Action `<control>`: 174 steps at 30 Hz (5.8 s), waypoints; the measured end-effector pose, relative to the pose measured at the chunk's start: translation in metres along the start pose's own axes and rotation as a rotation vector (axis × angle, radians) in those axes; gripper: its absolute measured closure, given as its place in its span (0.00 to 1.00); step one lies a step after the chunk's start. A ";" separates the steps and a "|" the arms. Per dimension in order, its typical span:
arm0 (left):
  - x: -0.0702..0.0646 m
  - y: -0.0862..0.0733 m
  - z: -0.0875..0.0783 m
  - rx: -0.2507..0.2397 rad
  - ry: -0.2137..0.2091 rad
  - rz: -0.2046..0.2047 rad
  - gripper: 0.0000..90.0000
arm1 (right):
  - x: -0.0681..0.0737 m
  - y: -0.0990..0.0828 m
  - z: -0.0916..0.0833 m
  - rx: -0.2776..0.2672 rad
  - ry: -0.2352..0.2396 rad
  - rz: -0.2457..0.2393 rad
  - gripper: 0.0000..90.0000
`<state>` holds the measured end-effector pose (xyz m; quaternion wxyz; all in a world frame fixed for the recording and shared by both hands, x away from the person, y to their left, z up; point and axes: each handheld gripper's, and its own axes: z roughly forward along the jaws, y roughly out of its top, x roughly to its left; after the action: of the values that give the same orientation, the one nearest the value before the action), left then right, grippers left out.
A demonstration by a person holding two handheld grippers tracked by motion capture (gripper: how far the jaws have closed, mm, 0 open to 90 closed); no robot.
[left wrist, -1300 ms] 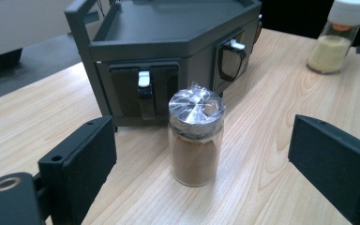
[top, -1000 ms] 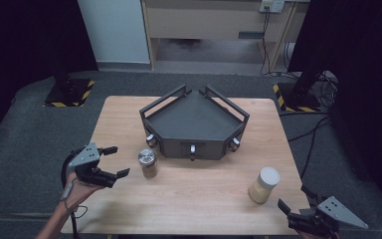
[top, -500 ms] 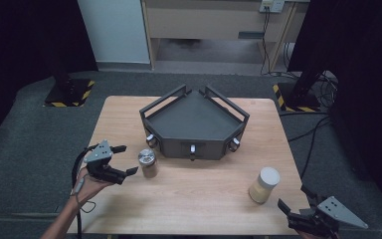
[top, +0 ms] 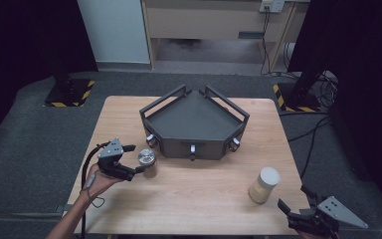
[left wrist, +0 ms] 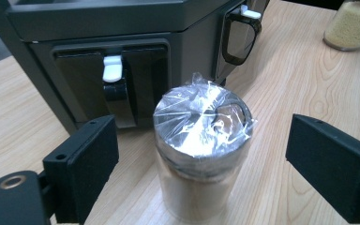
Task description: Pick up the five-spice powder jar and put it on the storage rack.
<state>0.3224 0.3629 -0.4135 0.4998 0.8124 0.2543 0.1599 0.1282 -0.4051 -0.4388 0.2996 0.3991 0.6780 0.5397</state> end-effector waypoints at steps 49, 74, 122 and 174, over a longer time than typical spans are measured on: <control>0.009 0.017 0.020 -0.011 -0.102 0.038 0.37 | -0.001 -0.001 0.000 -0.003 0.009 0.003 0.04; 0.015 0.089 0.013 -0.018 -0.304 0.165 0.37 | -0.003 -0.001 0.000 -0.008 0.015 0.029 0.01; 0.061 0.201 0.028 0.010 -0.251 0.172 0.37 | -0.007 -0.001 0.003 0.006 0.043 0.035 0.01; 0.072 0.182 0.096 0.038 -0.030 0.044 0.37 | -0.009 -0.001 0.002 0.003 0.048 0.040 0.01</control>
<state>0.4773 0.2663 -0.2934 0.4845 0.8293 0.2318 0.1540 0.1342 -0.4117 -0.4409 0.2717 0.4001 0.6777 0.5539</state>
